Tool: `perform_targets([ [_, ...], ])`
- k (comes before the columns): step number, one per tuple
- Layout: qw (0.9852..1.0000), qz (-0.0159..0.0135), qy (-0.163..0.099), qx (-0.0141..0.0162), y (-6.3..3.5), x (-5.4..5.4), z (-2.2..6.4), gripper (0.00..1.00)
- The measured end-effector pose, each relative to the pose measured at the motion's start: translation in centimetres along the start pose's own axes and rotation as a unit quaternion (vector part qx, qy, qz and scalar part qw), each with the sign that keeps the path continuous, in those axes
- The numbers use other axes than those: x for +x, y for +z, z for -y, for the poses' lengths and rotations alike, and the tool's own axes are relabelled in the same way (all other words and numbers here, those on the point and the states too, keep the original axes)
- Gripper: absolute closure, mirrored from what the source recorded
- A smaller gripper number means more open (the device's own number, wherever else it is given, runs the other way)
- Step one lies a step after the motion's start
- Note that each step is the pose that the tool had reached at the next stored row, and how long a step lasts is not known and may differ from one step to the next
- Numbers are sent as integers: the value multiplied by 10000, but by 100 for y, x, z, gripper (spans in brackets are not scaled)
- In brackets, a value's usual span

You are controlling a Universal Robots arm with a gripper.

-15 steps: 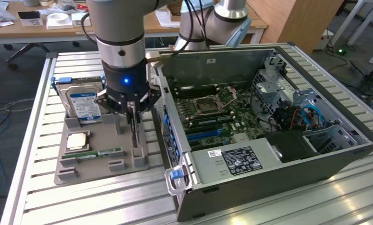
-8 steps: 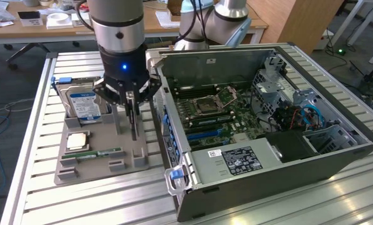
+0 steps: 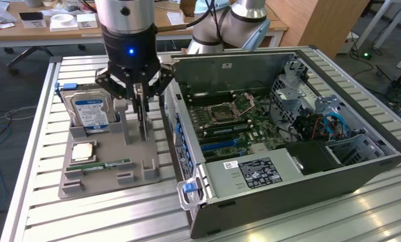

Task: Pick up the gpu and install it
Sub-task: 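Pick up the gpu and move the gpu toward the slot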

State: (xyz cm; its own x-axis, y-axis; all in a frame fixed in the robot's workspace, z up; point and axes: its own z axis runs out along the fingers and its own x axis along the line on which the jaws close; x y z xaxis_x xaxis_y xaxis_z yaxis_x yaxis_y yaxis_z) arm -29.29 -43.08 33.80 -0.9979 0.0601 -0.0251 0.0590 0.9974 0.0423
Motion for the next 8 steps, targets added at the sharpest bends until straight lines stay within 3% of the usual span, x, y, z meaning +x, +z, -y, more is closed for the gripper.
perform_targets([
  [8,10000,0,0,0,-246,-6,-10,74],
])
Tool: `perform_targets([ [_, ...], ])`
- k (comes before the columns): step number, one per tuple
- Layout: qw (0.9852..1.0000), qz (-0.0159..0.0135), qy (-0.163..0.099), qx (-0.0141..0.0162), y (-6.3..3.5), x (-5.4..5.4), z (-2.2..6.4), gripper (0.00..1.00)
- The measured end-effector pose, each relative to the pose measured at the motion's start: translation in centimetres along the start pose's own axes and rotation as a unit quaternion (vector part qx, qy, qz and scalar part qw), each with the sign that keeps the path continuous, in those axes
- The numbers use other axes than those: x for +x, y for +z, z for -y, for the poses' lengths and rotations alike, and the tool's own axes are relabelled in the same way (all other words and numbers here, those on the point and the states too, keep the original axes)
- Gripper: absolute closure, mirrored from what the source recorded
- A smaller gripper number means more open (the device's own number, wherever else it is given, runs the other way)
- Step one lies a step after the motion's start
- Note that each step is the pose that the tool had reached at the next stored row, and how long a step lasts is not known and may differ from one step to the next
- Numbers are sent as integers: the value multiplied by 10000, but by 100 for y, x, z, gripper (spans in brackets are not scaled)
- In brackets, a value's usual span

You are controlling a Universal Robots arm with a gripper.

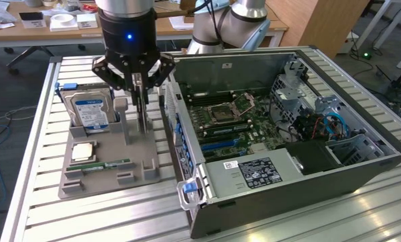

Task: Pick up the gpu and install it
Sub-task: 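Pick up the gpu and move the gpu toward the slot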

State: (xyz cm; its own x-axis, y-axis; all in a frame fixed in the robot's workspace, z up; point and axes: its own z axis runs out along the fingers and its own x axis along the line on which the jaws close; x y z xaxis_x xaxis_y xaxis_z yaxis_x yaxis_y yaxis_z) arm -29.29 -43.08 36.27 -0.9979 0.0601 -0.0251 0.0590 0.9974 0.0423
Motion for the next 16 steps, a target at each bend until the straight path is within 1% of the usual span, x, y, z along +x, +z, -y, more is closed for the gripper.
perform_targets([
  [8,10000,0,0,0,-254,-6,-11,74],
  [10,10000,0,0,0,-469,-12,-20,74],
  [12,10000,0,0,1,-631,-16,-27,74],
  [16,10000,0,0,0,-715,-18,-30,74],
])
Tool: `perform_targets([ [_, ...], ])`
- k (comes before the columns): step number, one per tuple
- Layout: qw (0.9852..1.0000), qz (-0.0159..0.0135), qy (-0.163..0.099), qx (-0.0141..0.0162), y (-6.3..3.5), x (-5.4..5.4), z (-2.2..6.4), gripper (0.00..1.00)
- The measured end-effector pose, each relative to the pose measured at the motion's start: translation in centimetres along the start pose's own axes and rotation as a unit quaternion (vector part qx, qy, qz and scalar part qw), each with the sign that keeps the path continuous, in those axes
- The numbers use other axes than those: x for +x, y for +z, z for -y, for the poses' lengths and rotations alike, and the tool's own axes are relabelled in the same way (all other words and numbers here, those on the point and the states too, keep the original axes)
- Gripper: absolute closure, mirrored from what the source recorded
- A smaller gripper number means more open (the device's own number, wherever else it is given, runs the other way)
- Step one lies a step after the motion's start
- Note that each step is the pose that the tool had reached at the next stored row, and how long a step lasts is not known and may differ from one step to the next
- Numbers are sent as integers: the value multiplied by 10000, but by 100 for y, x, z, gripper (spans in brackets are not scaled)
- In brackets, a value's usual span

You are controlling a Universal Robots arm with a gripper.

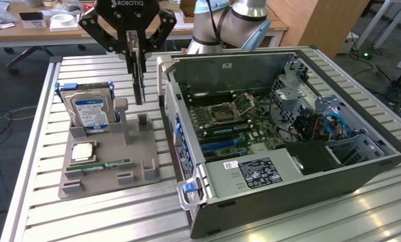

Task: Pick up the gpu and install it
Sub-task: 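Pick up the gpu and move the gpu toward the slot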

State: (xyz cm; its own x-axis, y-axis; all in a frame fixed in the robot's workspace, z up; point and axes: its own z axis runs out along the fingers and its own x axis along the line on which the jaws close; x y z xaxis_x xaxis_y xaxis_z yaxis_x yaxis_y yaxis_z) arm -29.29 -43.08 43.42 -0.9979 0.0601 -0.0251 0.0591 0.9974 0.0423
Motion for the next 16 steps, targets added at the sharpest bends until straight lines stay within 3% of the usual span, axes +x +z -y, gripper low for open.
perform_targets([
  [16,10000,0,0,0,-38,-19,-3,74],
])
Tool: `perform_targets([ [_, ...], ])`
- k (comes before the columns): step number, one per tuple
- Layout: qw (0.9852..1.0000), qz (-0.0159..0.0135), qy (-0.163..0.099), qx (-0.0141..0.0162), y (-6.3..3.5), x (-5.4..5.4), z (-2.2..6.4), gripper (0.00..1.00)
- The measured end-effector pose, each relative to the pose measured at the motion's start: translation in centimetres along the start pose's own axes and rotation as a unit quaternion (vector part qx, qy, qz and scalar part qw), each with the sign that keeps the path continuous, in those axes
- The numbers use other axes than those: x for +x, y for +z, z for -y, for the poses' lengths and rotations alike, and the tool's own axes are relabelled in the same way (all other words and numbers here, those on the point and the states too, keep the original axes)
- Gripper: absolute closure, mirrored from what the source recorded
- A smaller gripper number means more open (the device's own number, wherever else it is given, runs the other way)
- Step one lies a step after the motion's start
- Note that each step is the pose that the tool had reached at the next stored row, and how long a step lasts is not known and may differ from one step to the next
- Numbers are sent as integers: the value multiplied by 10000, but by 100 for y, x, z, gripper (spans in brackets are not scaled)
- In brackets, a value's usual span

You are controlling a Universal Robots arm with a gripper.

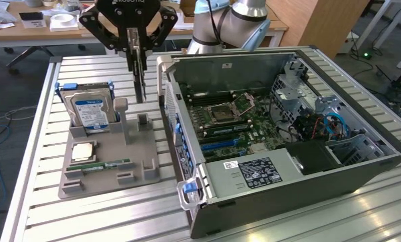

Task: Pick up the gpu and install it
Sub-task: 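Pick up the gpu and move the gpu toward the slot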

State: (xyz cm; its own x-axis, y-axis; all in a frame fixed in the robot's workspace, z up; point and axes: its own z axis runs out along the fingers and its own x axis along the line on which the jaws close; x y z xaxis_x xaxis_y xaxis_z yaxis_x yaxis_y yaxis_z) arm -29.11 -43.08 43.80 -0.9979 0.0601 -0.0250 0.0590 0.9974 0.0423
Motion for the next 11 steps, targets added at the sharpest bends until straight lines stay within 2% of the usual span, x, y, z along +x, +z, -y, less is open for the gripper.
perform_targets([
  [5,10000,0,0,0,1,-34,-2,74],
  [11,10000,0,0,0,4,-129,-7,74],
])
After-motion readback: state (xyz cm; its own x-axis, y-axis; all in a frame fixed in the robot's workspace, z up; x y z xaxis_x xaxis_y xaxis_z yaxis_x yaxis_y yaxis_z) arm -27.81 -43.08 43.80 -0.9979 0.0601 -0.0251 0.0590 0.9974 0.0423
